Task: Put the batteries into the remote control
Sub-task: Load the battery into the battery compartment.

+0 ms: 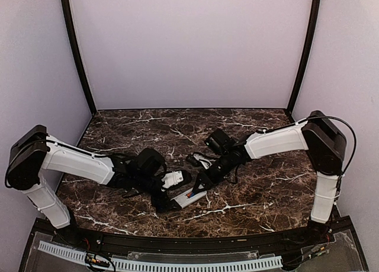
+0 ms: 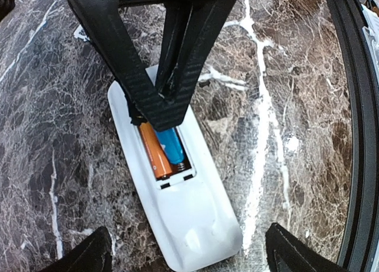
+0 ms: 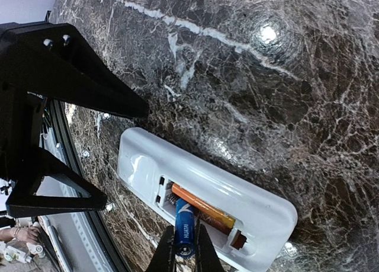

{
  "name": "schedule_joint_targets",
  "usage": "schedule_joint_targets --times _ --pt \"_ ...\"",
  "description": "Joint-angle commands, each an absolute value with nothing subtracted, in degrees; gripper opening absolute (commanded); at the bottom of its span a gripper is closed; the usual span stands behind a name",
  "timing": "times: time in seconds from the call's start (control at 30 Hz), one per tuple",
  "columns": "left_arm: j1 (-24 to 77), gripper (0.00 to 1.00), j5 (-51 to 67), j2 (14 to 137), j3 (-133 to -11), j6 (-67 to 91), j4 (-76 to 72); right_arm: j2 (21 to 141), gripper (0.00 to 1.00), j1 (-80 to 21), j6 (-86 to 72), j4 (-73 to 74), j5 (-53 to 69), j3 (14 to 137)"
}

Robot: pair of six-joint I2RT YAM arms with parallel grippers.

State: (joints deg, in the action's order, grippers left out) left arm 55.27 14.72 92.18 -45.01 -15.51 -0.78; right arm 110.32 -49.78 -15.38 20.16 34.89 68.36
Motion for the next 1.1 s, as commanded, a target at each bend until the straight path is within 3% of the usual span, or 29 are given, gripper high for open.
schedule_joint_targets --times 0.0,0.2,0.37,0.57,1.07 --pt "55.52 0.89 14.78 93.88 -44.54 -17.03 0.21 112.60 0.00 -50.01 -16.70 17.64 35.46 67.71" --pt "56.33 0.89 13.07 95.64 -43.46 -14.87 -2.78 113.06 0.01 -49.97 -16.41 18.49 35.74 67.78" --pt "56.68 0.89 12.93 96.07 -43.52 -14.68 -2.81 112.68 0.16 -50.01 -15.57 20.59 34.65 68.98" --pt "56.69 0.88 12.74 95.77 -43.46 -14.61 -2.73 112.29 0.27 -50.01 -15.21 22.38 32.56 70.67" --pt "56.70 0.89 13.34 95.28 -43.18 -14.83 -2.85 110.66 0.42 -50.01 -12.95 27.75 27.84 74.44"
